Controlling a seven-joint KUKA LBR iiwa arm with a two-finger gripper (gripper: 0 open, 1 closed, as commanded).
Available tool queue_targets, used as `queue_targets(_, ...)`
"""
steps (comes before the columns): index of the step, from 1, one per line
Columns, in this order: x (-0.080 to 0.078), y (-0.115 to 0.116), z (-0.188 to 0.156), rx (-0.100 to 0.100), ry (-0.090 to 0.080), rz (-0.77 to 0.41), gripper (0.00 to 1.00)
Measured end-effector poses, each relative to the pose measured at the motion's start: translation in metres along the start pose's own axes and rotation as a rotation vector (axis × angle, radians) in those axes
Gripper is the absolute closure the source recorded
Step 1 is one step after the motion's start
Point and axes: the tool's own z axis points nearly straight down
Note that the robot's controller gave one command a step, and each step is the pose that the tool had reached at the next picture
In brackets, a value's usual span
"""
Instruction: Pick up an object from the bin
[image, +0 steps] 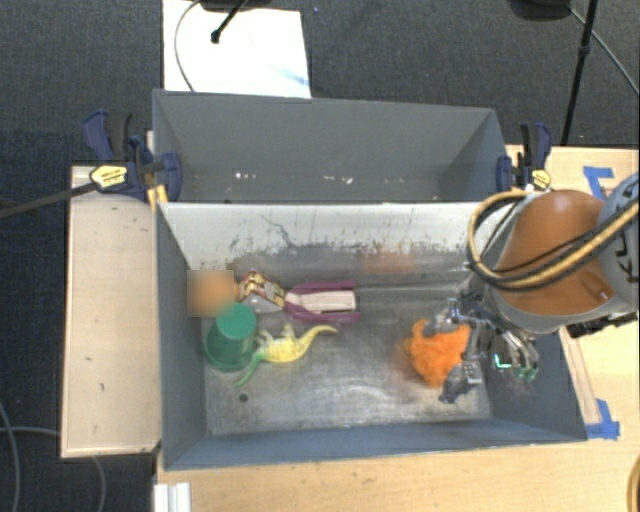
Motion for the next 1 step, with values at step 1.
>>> queue_targets(1, -0.0019, 0.0001, -0.0031, 0.001, -0.007, -0.002, 0.00)
